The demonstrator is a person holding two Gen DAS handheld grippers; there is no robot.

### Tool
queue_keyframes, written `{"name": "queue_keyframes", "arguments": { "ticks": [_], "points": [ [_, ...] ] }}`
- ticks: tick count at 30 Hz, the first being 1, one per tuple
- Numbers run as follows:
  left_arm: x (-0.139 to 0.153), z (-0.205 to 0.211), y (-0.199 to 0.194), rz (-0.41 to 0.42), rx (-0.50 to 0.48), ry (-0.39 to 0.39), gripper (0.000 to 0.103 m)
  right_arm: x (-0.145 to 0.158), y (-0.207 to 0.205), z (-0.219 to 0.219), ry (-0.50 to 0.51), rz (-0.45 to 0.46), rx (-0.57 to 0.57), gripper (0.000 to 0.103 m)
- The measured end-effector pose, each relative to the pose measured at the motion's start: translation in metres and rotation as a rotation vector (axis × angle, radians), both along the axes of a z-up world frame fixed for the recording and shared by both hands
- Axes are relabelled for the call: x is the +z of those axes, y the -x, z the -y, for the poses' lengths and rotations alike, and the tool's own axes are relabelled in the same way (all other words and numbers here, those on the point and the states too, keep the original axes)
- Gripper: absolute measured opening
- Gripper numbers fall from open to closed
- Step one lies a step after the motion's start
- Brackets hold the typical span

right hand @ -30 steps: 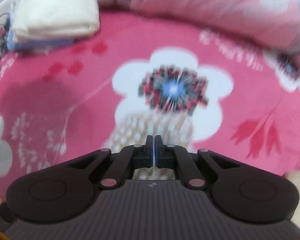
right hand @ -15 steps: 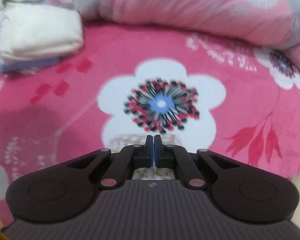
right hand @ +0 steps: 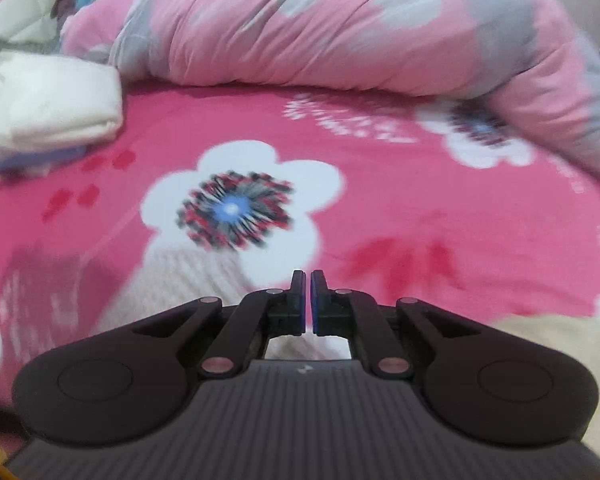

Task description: Fold clothes

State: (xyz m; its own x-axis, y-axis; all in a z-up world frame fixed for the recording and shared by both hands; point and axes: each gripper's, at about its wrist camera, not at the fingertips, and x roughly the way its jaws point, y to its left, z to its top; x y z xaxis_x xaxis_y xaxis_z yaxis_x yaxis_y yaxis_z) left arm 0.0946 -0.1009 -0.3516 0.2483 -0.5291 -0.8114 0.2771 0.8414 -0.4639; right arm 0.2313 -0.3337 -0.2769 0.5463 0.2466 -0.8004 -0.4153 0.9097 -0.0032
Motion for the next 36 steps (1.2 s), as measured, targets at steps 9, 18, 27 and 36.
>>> {"name": "queue_keyframes", "arguments": {
  "ticks": [9, 18, 27, 36],
  "points": [
    [0.042, 0.051, -0.049, 0.318, -0.063, -0.185, 0.049, -0.009, 0.118, 0.011, -0.063, -0.050, 0.209, 0.004],
    [0.021, 0.127, -0.089, 0.413, -0.248, -0.211, 0.039, -0.047, 0.153, 0.059, -0.356, -0.229, -0.156, 0.018],
    [0.002, 0.146, -0.092, 0.341, -0.259, -0.233, 0.041, -0.098, 0.146, 0.072, -0.598, -0.313, -0.334, 0.048],
    [0.003, 0.141, -0.073, 0.389, -0.200, -0.251, 0.051, -0.120, 0.145, 0.077, -0.722, -0.341, -0.303, 0.048]
  ]
}}
